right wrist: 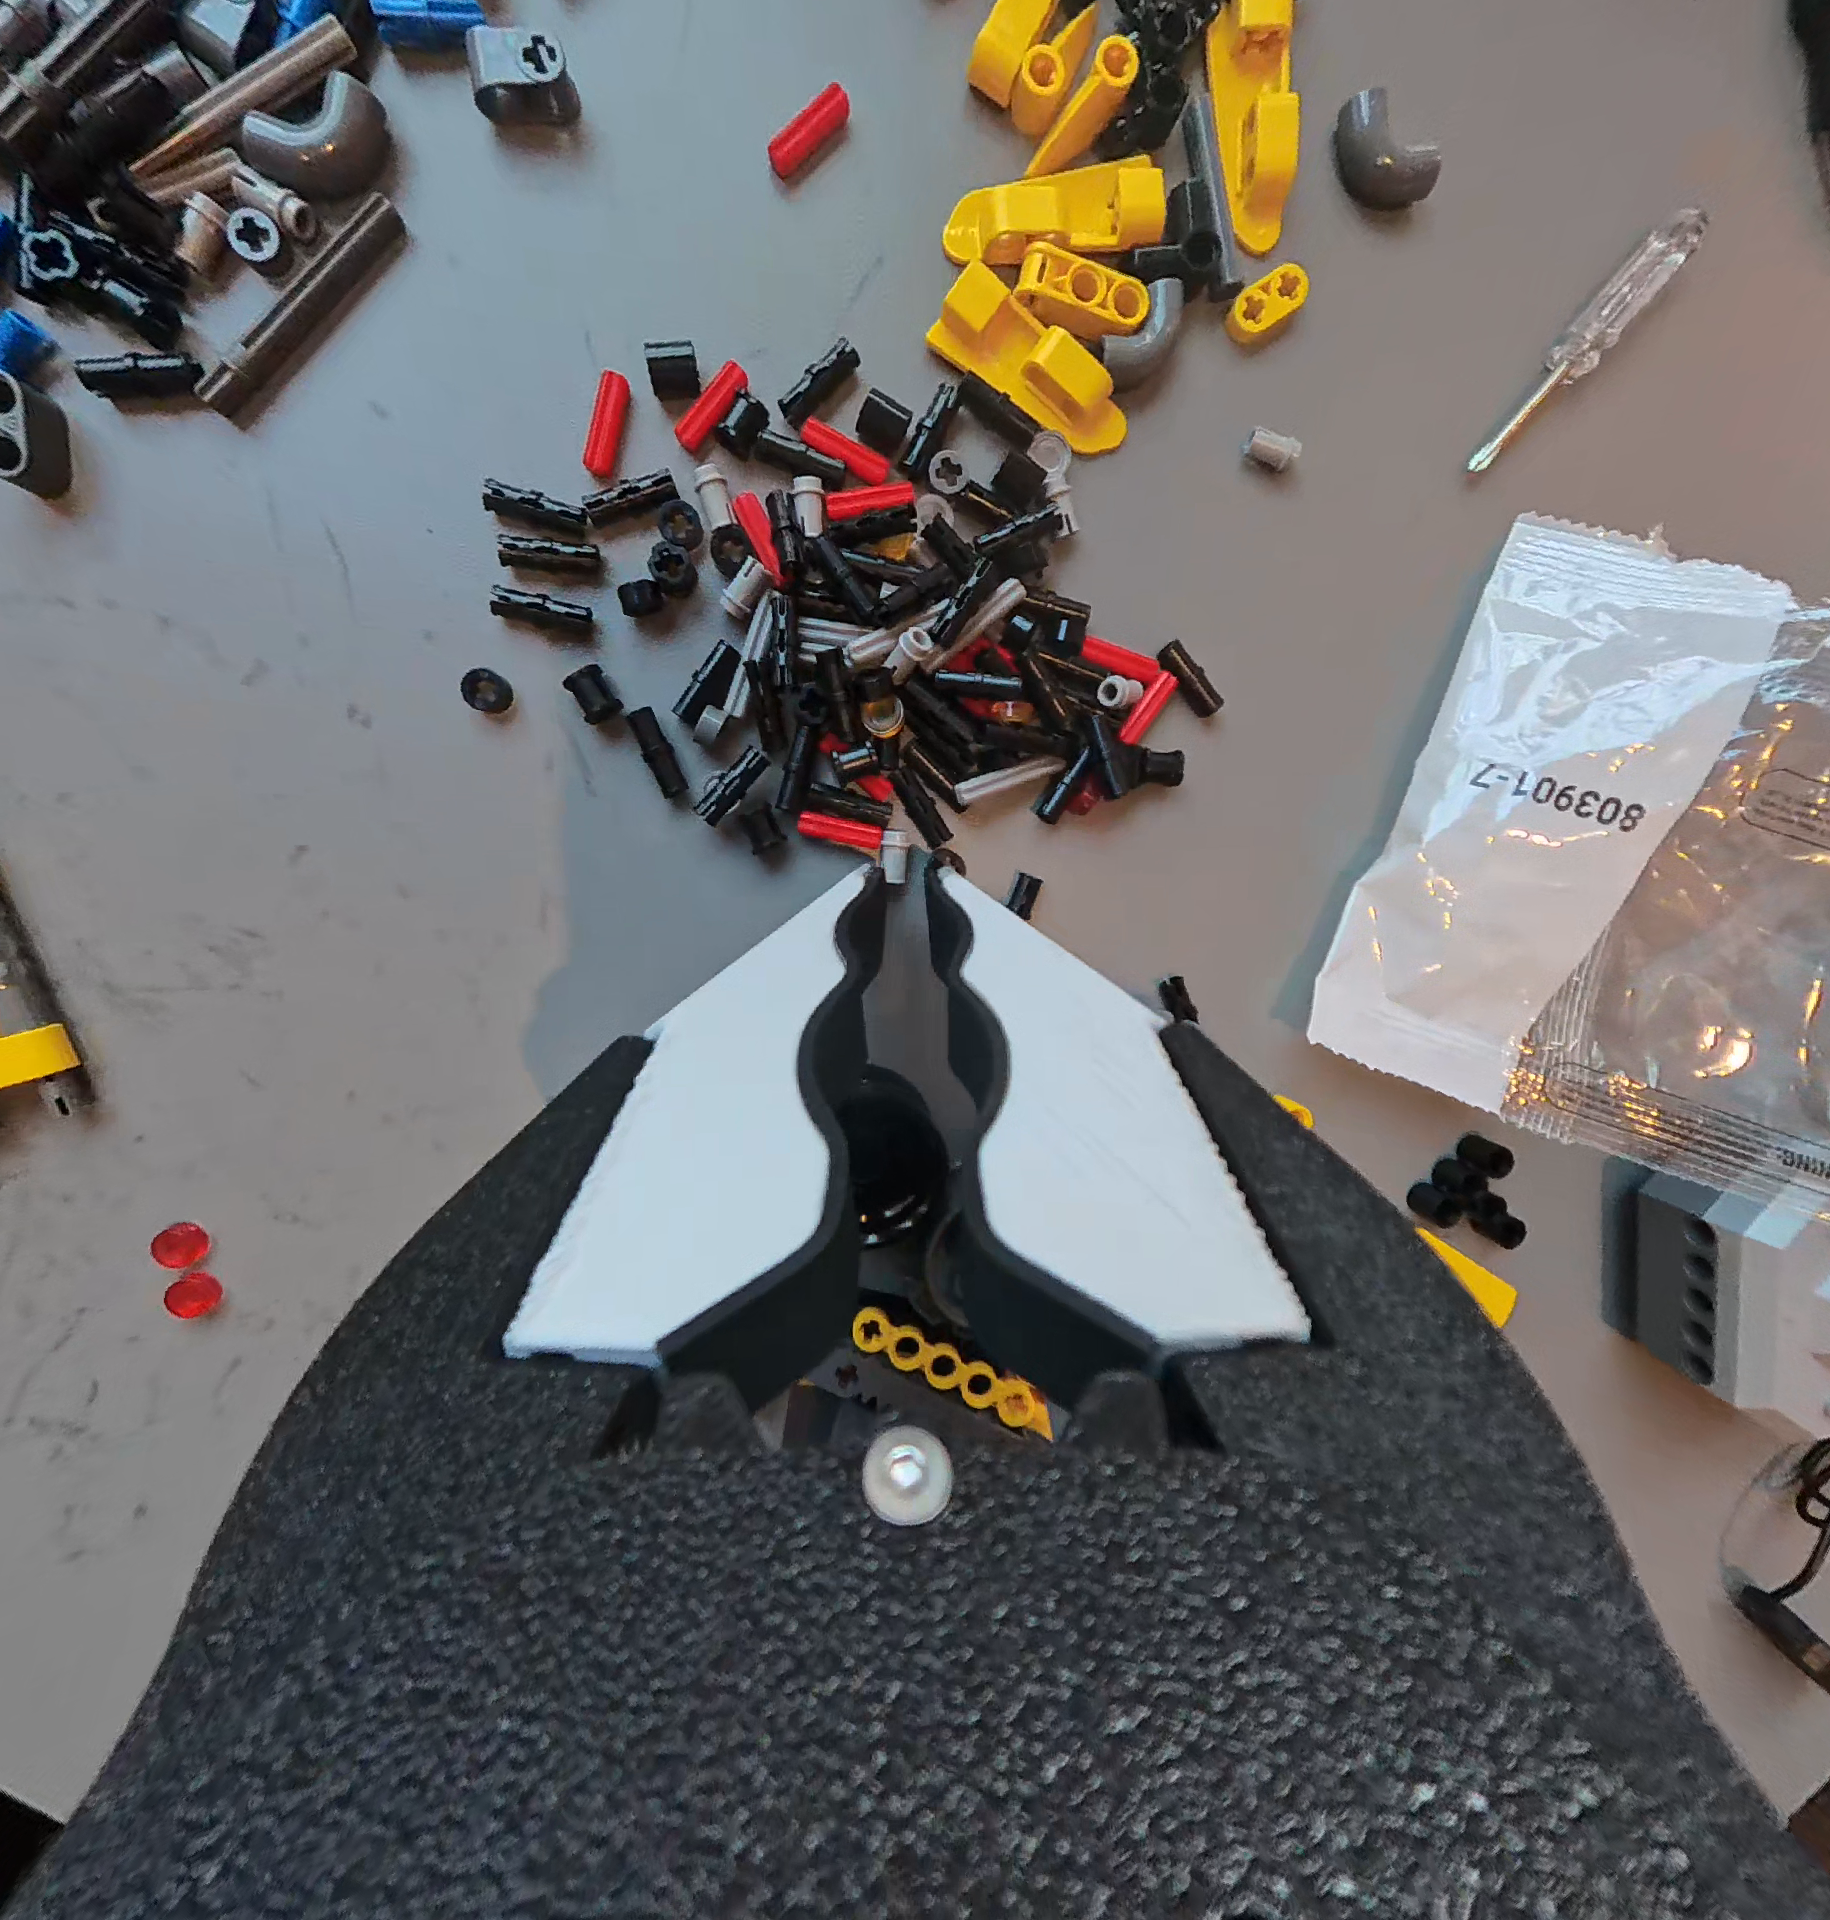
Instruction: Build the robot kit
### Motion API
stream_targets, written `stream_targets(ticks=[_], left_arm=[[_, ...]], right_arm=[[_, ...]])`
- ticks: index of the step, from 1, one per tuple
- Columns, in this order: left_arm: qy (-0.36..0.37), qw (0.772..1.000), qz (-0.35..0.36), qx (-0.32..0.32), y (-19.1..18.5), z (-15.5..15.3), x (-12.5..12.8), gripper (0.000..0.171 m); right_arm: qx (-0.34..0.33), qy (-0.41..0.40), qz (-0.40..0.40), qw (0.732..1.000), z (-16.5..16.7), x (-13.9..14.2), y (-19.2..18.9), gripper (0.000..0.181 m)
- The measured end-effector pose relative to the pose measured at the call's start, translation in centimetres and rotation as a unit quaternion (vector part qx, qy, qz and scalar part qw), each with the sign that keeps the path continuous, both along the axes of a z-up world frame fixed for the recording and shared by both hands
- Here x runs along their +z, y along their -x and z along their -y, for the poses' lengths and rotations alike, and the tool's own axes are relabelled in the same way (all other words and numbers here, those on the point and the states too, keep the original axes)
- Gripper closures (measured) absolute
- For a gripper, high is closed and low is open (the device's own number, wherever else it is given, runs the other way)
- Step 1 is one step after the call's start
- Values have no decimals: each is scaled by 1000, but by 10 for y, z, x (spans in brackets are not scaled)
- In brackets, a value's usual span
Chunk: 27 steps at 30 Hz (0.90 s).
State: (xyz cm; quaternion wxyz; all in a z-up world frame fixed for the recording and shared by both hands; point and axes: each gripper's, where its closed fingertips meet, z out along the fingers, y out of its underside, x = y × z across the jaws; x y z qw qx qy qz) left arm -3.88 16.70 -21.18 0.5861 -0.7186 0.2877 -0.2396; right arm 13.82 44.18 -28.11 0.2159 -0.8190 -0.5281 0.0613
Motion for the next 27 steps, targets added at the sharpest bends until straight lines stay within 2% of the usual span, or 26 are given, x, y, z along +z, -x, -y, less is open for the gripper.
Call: stream_targets(ticks=[12, 15, 19, 24, 27], left_arm=[[1, 1000, 7, -3, 0, 0, 1, 151], [0, 1000, 9, -3, 1, 1, 2, 151], [-3, 1000, 6, -3, 1, 1, 1, 152], [-5, 1000, -2, -3, -1, 2, 0, 152], [0, 1000, -8, -5, -2, 1, -2, 152]], right_arm=[[16, 7, 2, 1000, 5, -1, 5, 179], [26, 29, -27, 999, 27, 8, 8, 179], [71, 52, -44, 995, 80, 18, 12, 178], [102, 77, -37, 991, 131, 12, 11, 178], [117, 79, -21, 990, 146, 9, 11, 178]])
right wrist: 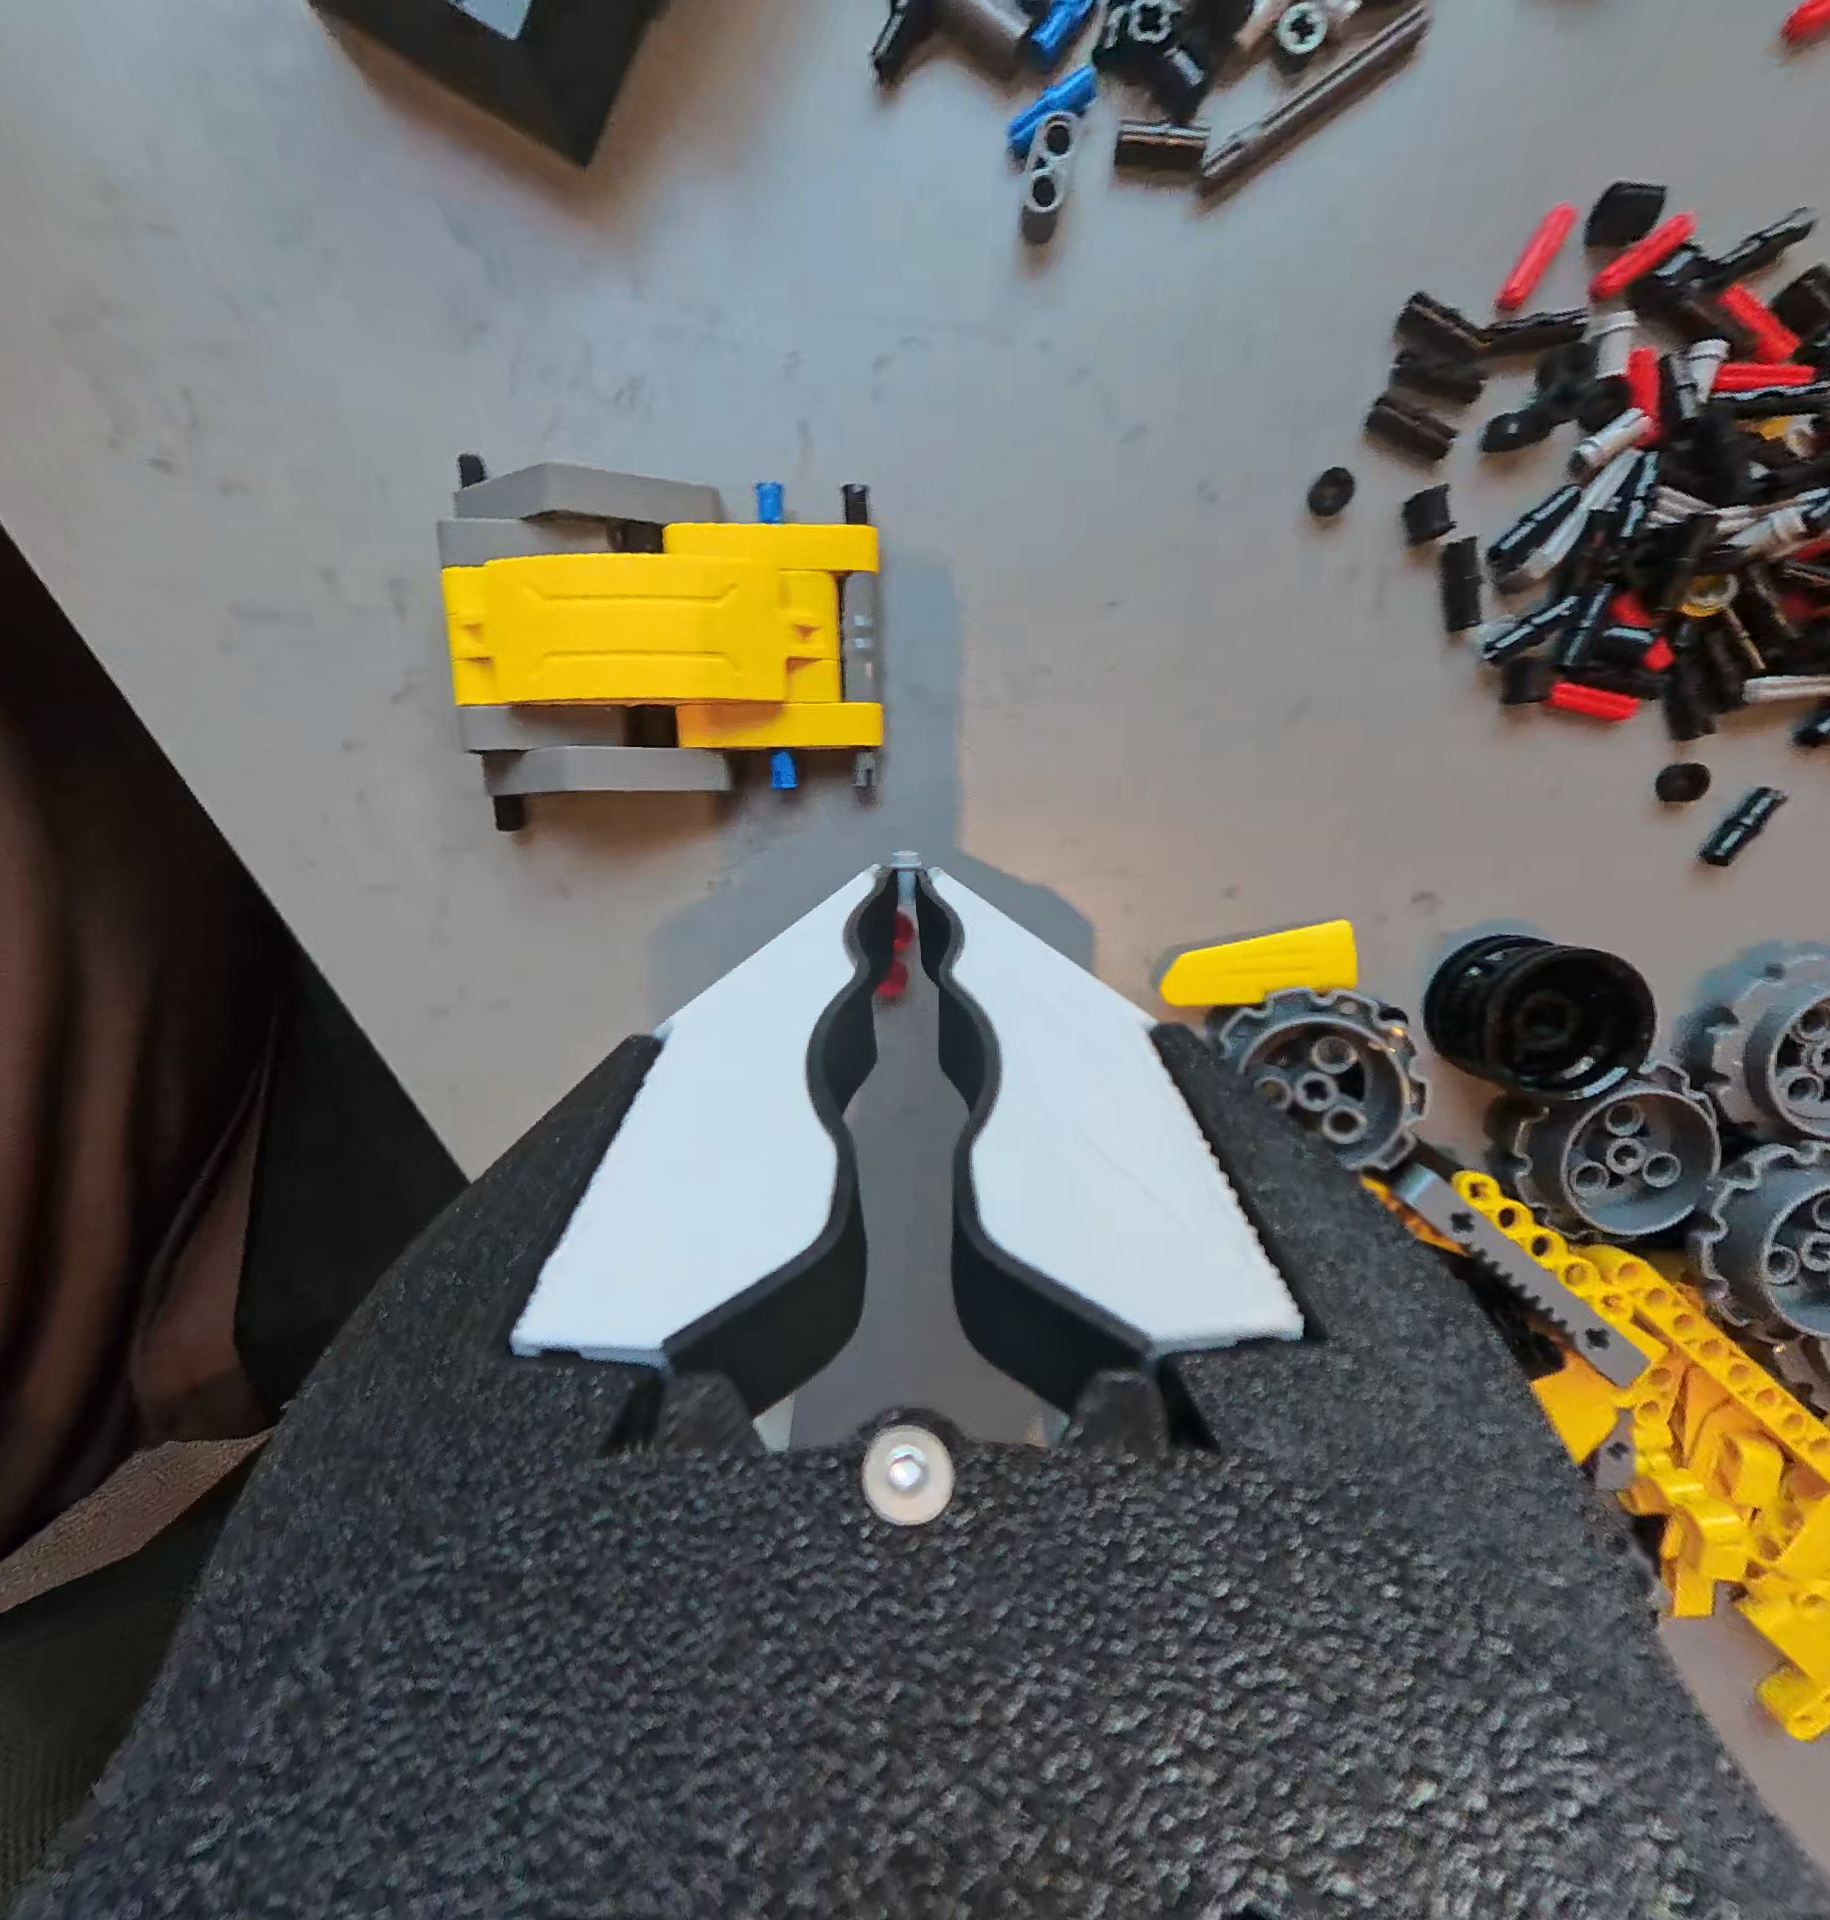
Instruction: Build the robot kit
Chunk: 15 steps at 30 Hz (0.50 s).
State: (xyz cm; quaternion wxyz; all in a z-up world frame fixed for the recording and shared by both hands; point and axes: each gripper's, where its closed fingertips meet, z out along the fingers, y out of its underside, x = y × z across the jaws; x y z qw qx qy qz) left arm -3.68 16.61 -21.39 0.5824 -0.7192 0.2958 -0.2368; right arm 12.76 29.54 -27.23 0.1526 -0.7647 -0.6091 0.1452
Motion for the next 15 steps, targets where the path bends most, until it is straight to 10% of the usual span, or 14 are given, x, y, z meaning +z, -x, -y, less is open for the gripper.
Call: stream_targets(ticks=[15], left_arm=[[-7, 1000, -8, -6, -4, 2, -1, 153]], right_arm=[[7, 10, -13, 1000, 14, 1, -3, 171]])
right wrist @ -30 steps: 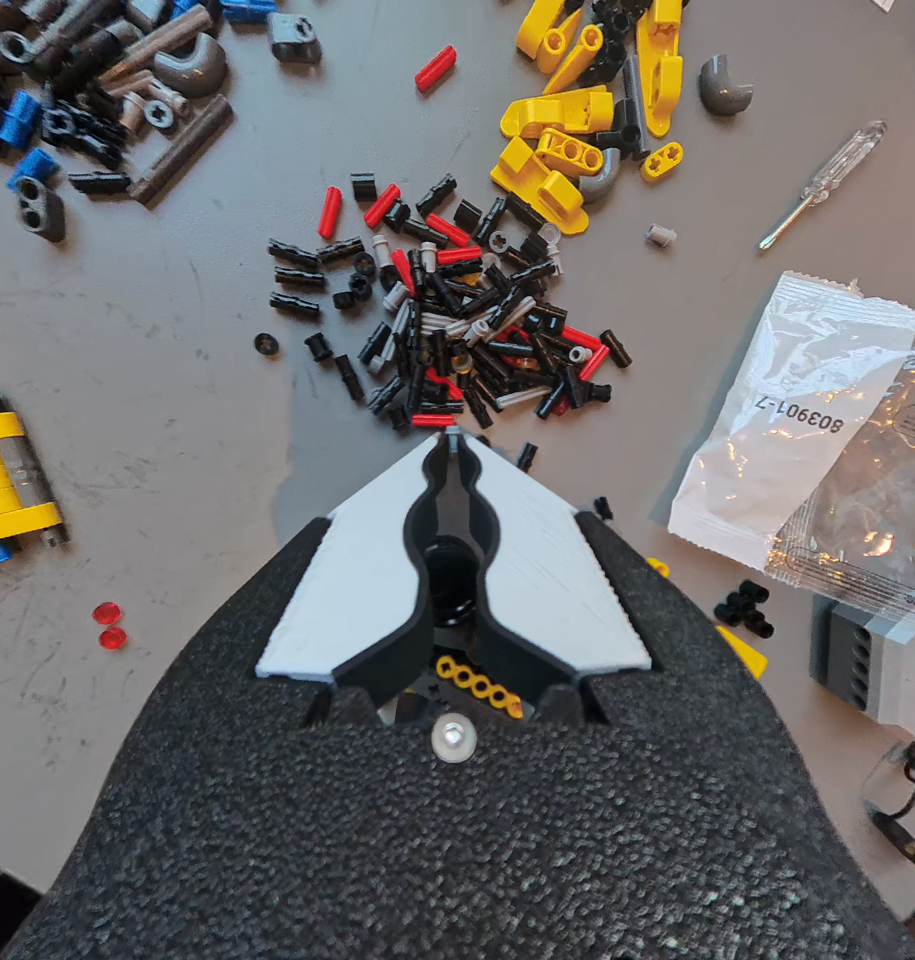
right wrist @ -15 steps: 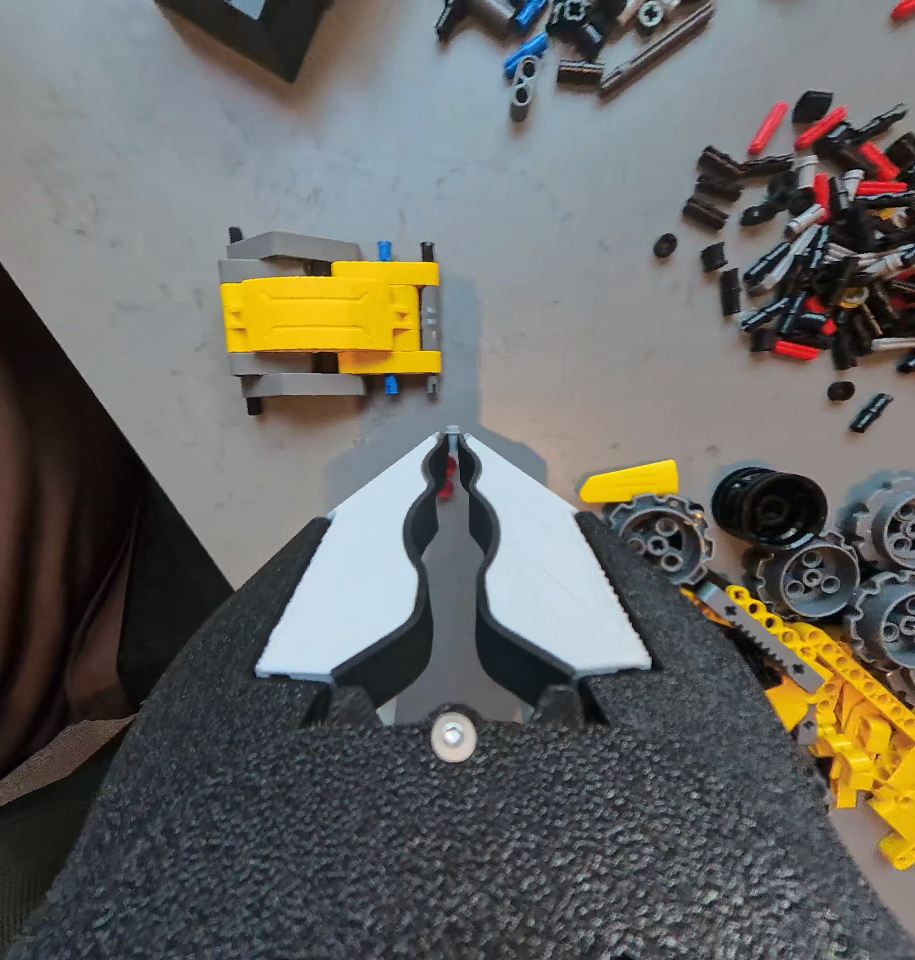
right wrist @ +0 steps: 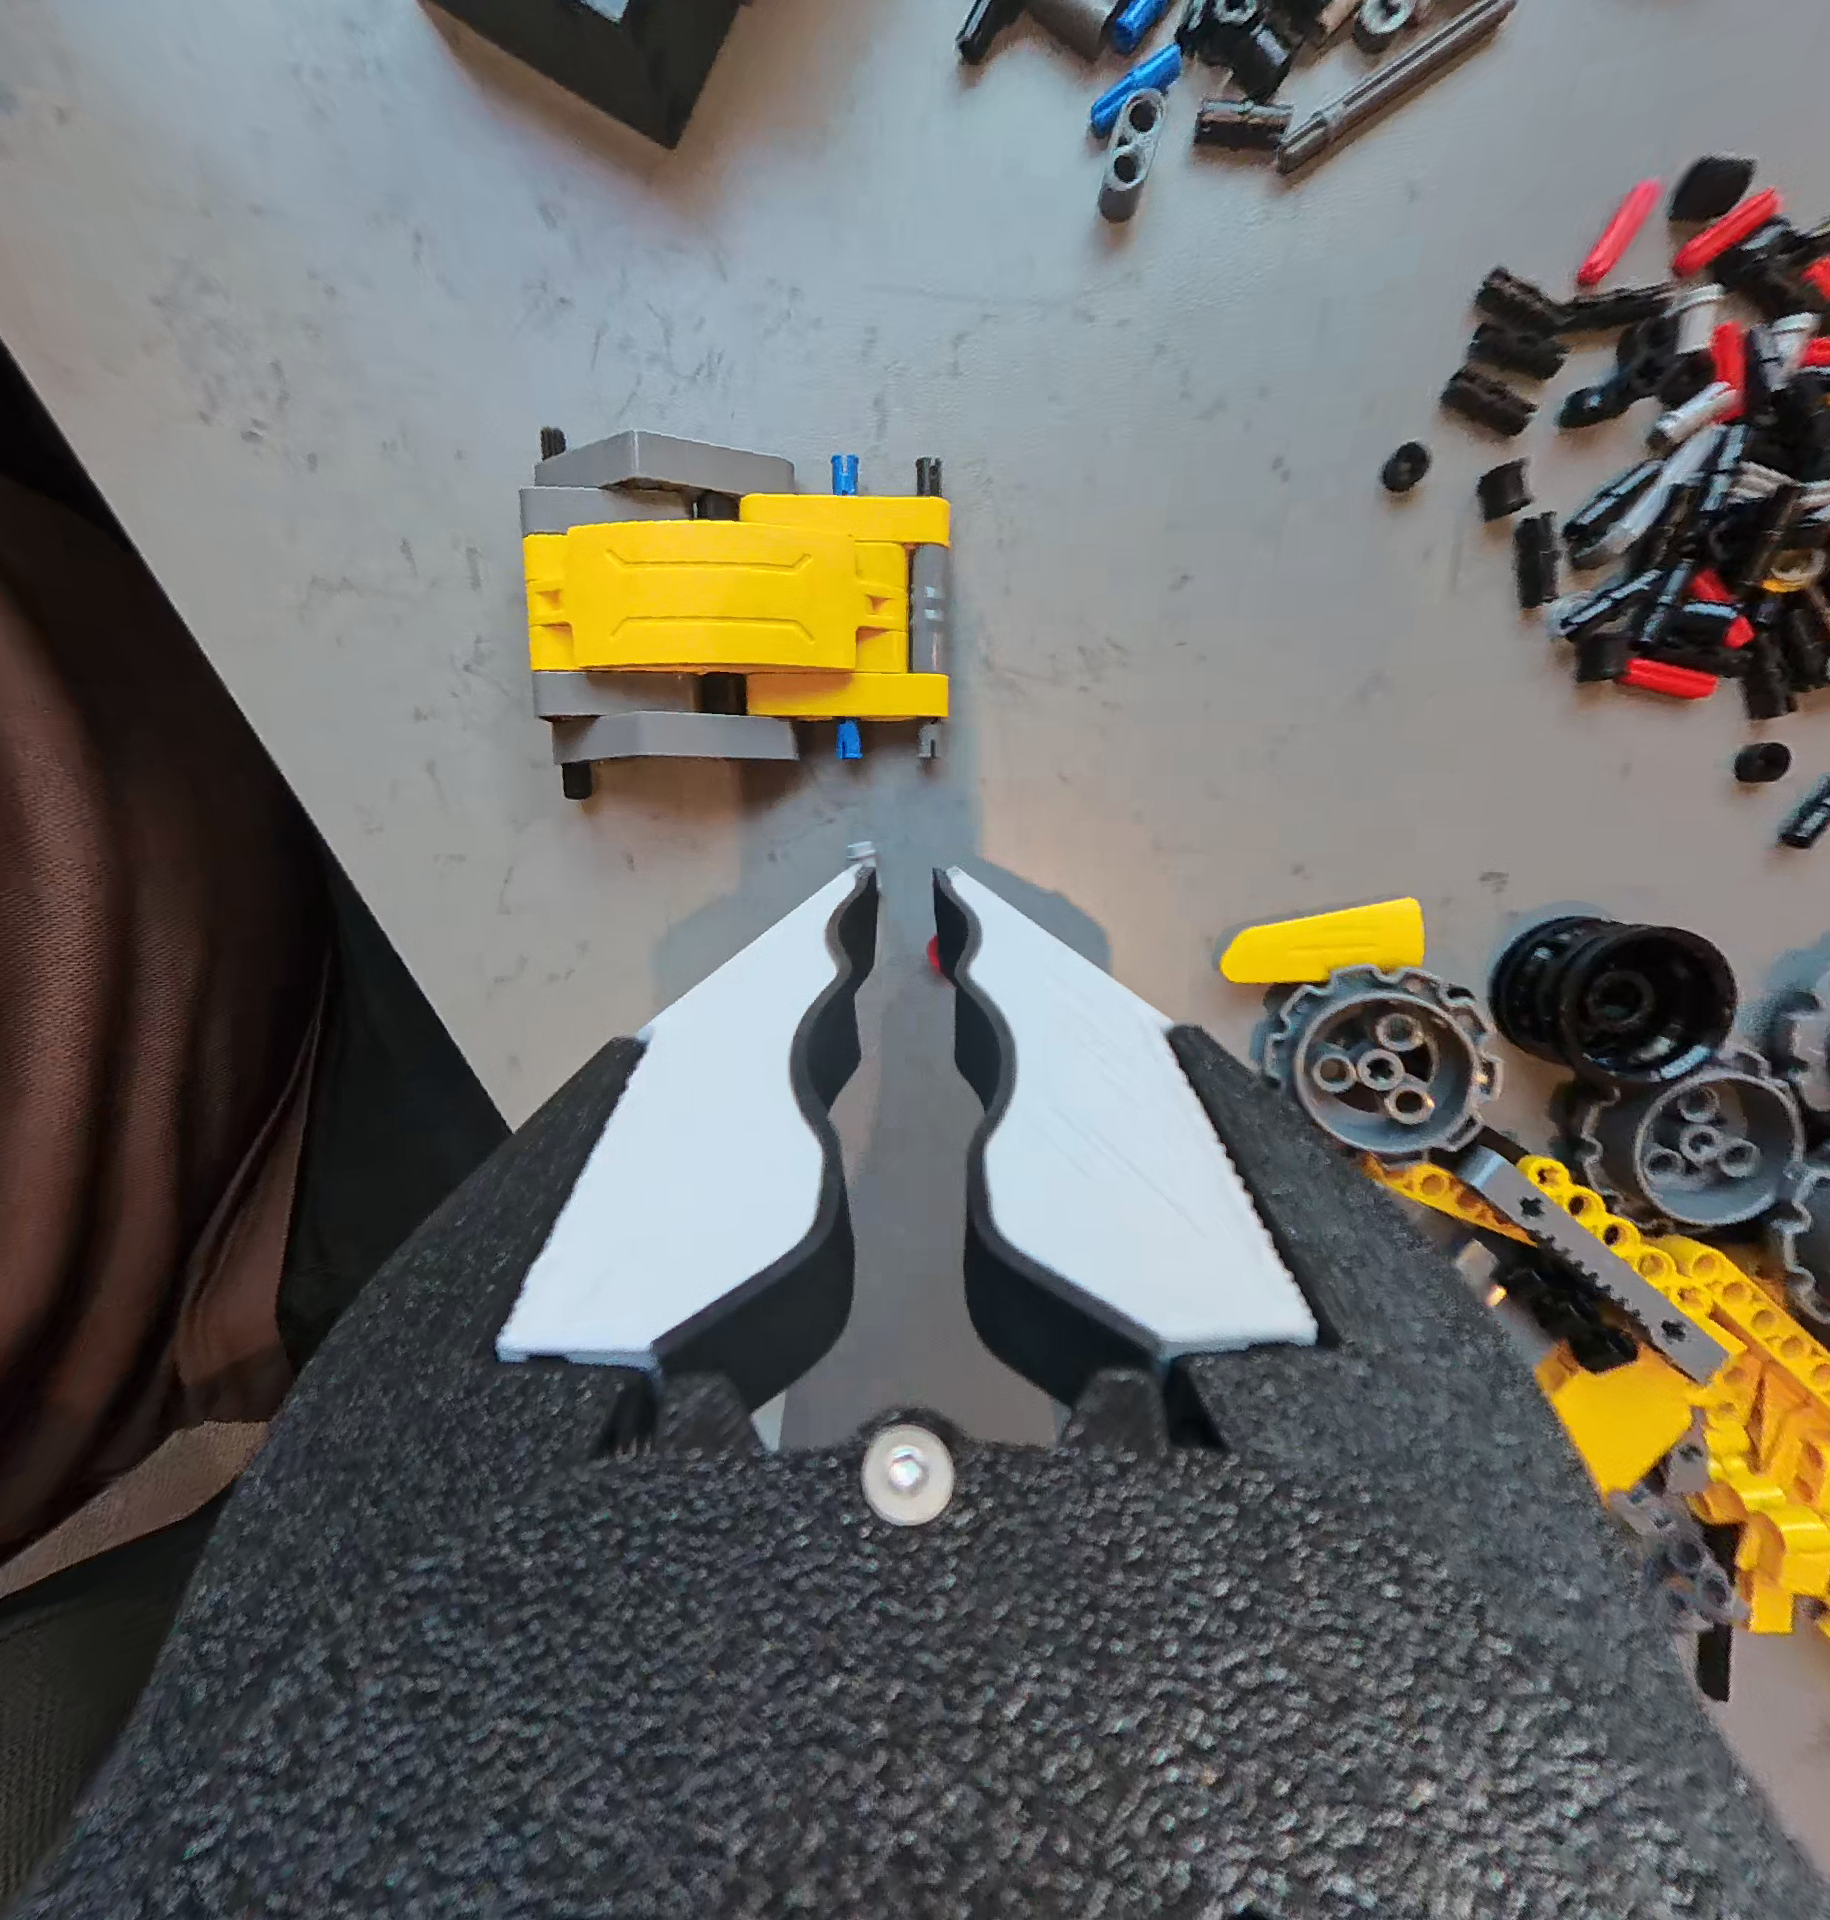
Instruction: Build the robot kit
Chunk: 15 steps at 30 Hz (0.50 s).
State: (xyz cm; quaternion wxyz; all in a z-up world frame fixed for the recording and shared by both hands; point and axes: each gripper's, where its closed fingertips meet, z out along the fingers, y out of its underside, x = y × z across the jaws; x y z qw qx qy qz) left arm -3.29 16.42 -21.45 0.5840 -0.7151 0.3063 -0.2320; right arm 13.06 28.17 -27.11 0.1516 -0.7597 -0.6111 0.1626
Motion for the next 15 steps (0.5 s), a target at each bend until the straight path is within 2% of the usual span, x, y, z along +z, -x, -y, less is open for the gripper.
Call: stream_targets(ticks=[3, 8, 11, 15], left_arm=[[-1, 1000, 0, 0, 0, 0, 0, 153], [4, 1000, 2, -1, 0, 0, 0, 153], [8, 1000, 2, -2, 0, -1, -1, 153], [10, 1000, 1, -1, 0, -1, -2, 153]], right_arm=[[-26, -14, -31, 999, -15, 17, -2, 171], [-105, -85, -52, 990, -77, 39, -14, 172], [-129, -101, -49, 985, -106, 40, -16, 172], [-133, -79, -67, 986, -124, 35, 6, 172]])
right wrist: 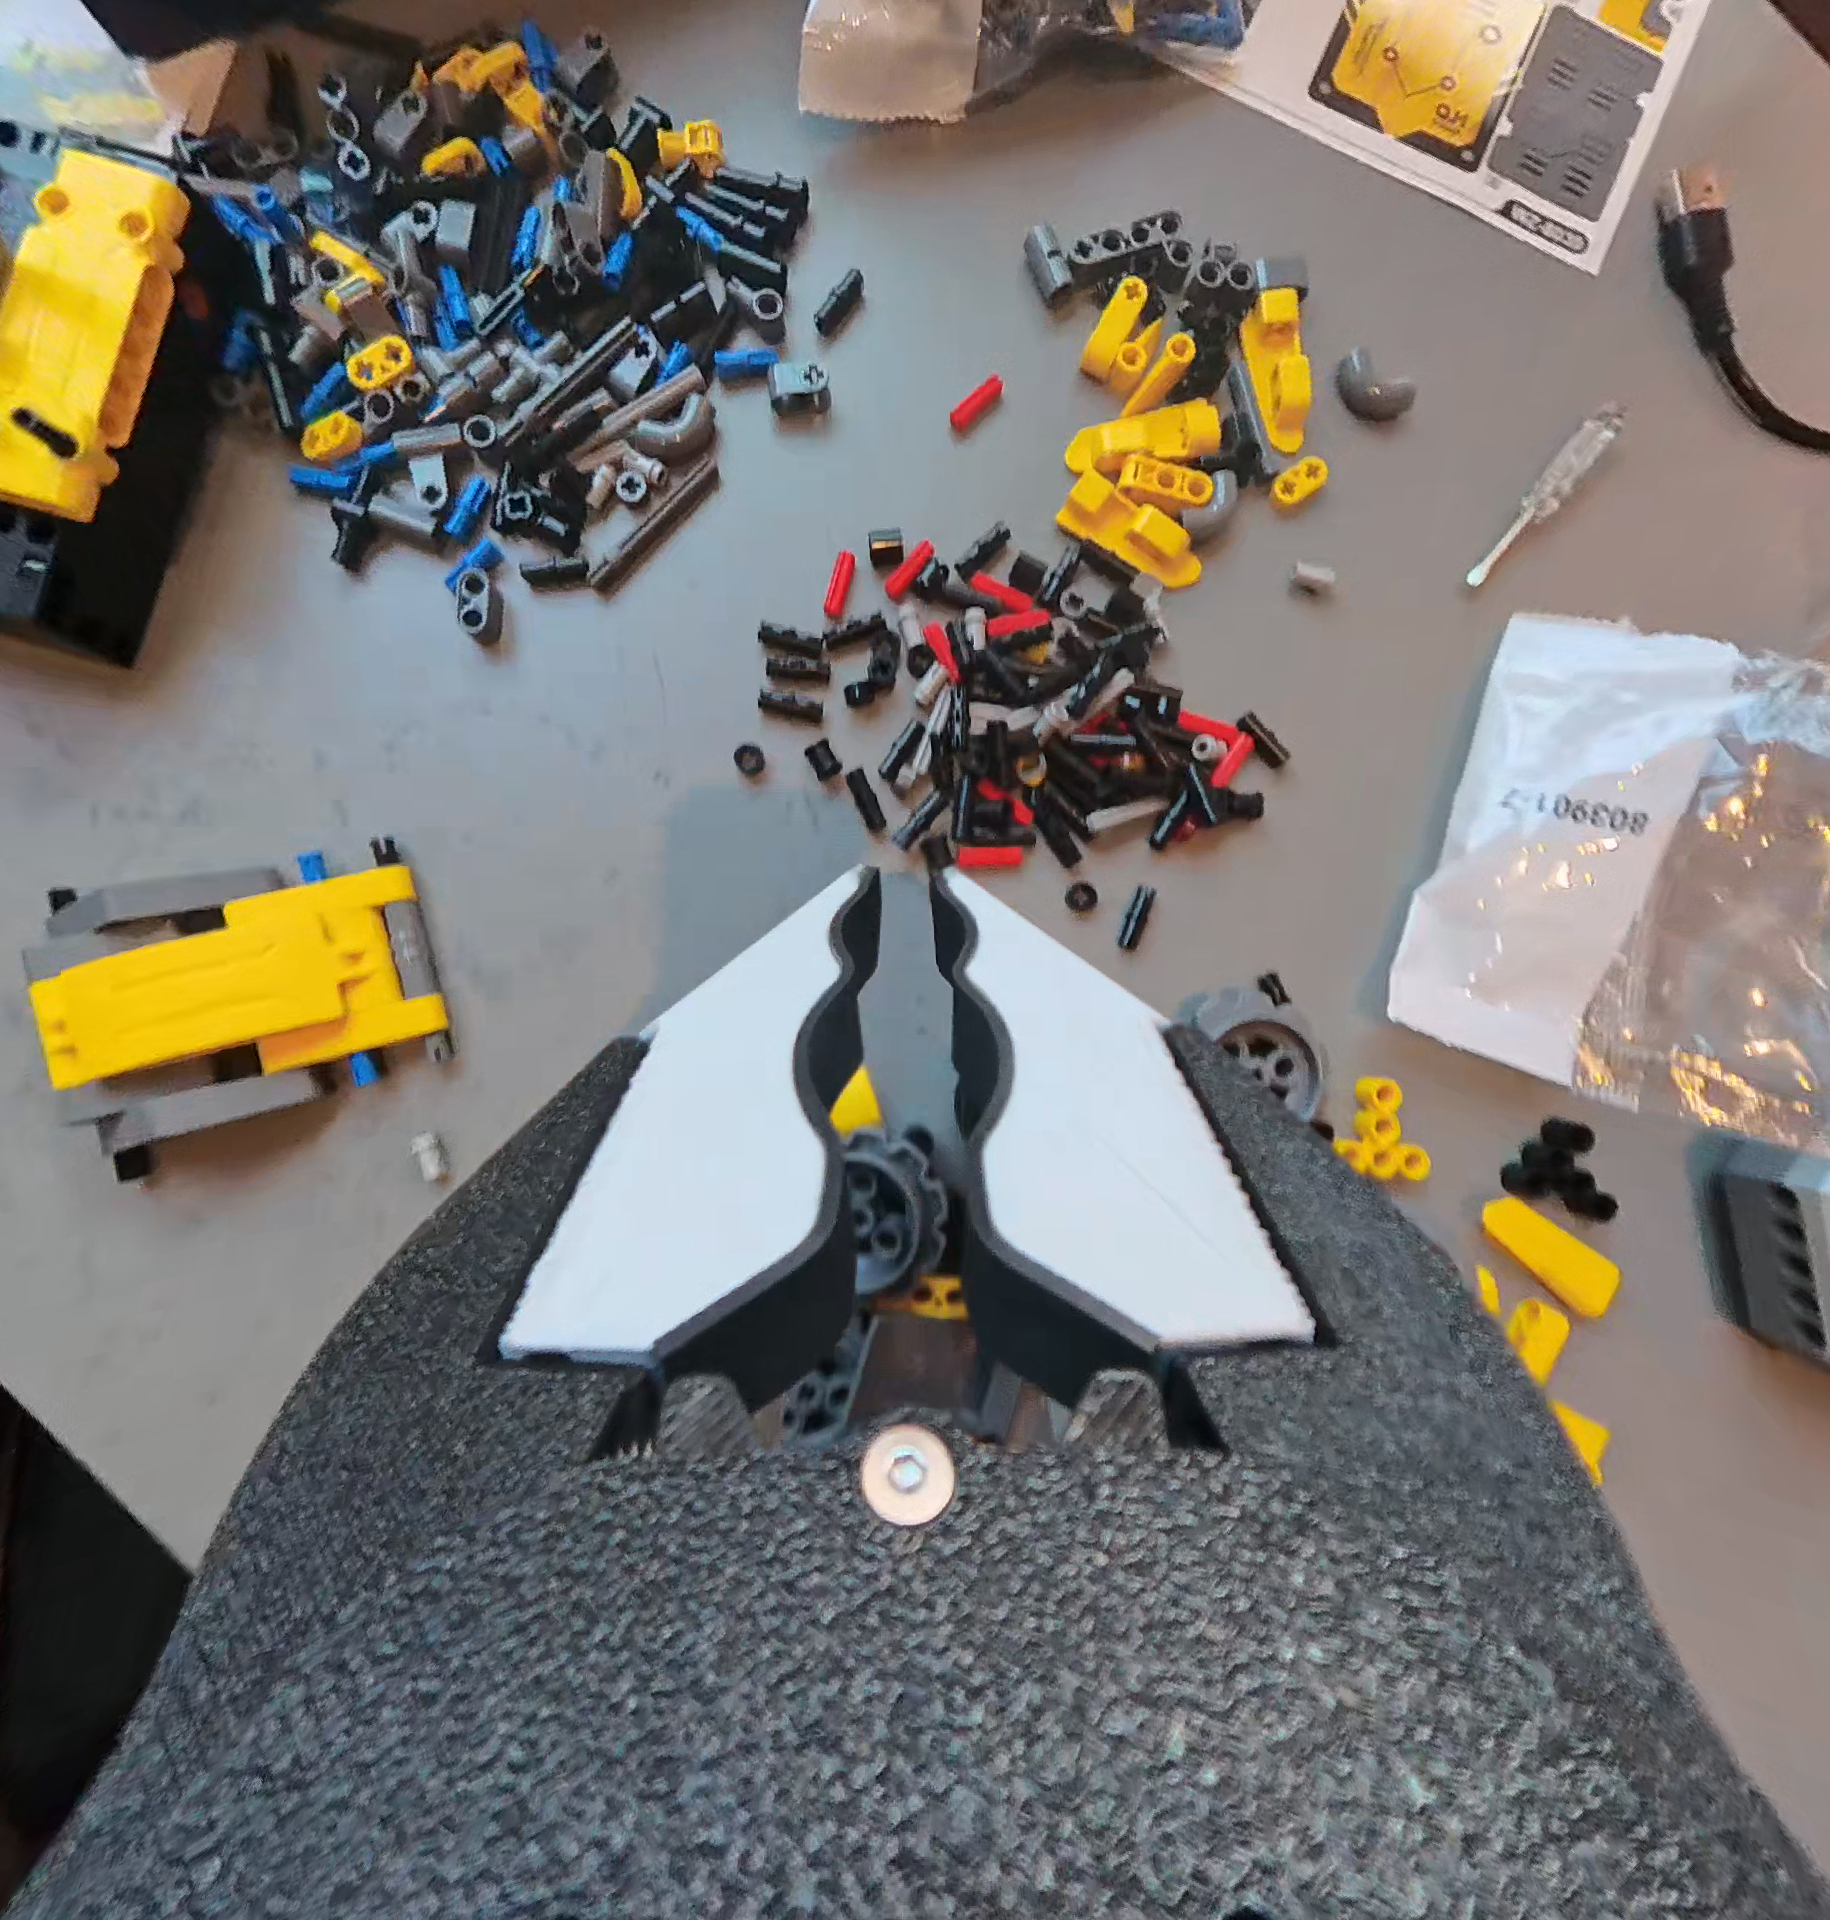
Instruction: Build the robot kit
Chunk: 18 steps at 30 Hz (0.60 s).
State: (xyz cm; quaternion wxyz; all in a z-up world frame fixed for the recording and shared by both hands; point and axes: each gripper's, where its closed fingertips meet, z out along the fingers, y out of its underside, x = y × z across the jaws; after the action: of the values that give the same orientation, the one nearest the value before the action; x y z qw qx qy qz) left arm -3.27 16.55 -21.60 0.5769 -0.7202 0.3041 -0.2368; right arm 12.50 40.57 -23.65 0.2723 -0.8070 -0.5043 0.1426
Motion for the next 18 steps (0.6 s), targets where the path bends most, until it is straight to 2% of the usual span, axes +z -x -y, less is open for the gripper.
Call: stream_targets(ticks=[7, 11, 18], left_arm=[[2, 1000, 8, 0, 1, 0, 1, 153], [-2, 1000, 12, 0, 2, 1, 2, 154], [-1, 1000, 19, -2, 2, 1, 4, 154]], right_arm=[[-6, -9, 41, 999, -32, -27, 22, 175], [9, 6, 10, 1000, -35, -25, 40, 177], [62, 8, 50, 997, -36, -36, 62, 181]])
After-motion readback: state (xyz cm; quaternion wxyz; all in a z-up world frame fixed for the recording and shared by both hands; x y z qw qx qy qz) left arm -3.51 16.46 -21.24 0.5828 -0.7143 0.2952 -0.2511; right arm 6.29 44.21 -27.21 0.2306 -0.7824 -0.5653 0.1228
